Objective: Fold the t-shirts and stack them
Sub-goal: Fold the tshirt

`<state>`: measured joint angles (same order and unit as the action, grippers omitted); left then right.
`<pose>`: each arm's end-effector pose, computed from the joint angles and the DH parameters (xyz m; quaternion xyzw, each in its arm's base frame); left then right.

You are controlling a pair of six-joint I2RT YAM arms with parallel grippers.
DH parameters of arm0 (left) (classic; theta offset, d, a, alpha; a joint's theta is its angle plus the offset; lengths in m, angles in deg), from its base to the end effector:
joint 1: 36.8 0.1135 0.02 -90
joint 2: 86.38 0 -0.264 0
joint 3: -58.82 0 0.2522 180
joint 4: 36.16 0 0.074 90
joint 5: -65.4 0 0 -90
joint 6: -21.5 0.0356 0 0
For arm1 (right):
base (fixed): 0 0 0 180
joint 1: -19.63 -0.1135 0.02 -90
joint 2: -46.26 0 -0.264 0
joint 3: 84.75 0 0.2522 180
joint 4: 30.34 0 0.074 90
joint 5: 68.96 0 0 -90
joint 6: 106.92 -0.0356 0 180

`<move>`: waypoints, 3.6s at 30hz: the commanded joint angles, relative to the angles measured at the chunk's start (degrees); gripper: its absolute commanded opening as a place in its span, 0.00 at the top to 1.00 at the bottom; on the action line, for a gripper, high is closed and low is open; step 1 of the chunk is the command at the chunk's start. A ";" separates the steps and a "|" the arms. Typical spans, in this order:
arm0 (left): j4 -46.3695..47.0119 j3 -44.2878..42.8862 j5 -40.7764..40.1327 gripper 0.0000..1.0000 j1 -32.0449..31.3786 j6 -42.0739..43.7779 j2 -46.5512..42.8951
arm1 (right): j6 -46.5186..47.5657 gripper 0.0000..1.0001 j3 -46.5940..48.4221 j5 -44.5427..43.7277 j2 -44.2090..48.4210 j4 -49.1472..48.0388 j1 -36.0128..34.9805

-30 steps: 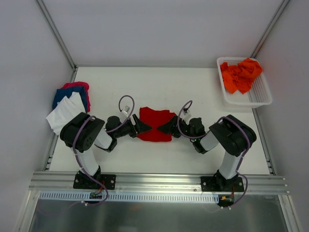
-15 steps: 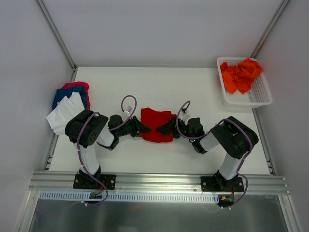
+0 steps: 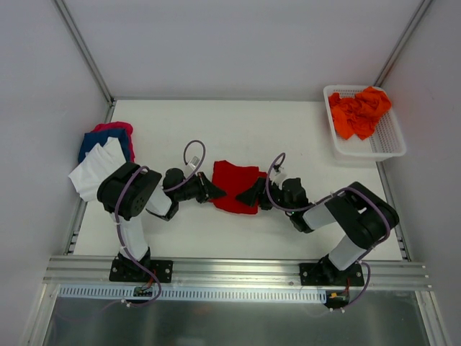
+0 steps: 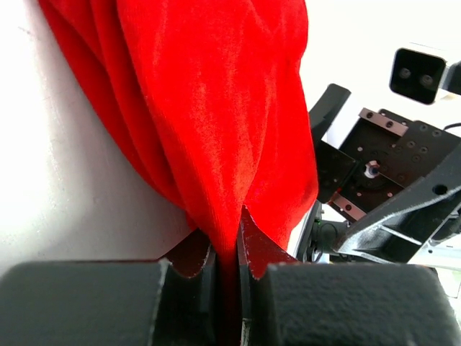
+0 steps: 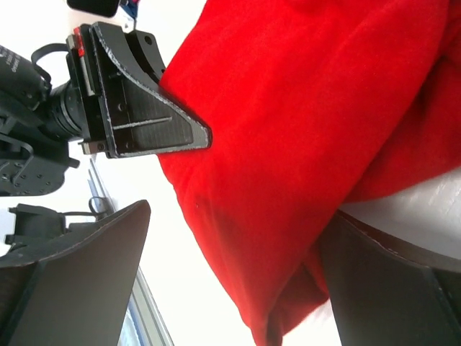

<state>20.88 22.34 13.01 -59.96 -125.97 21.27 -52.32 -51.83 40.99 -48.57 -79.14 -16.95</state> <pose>0.2494 -0.1303 0.1014 -0.0309 0.7718 -0.5704 0.2792 0.2061 0.1681 0.1297 -0.1156 0.7702 0.4696 0.4158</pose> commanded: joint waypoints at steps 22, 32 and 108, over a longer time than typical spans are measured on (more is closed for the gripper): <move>-25.62 -6.55 -0.95 0.86 -2.24 7.46 -14.23 | 7.01 0.00 0.71 -2.98 9.84 13.61 -2.01; -46.35 -5.58 -15.96 0.01 -3.21 15.37 -19.05 | 7.10 0.00 1.15 -3.42 9.92 13.96 -2.62; -81.96 -4.44 -47.18 0.01 -2.86 17.92 -55.71 | 7.27 1.00 37.36 -4.90 -17.78 45.65 -15.72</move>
<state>-59.09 18.01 -32.74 -62.98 -109.55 -32.76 -45.46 -12.07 42.38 -69.20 -45.00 -32.25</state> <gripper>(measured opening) 0.990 0.009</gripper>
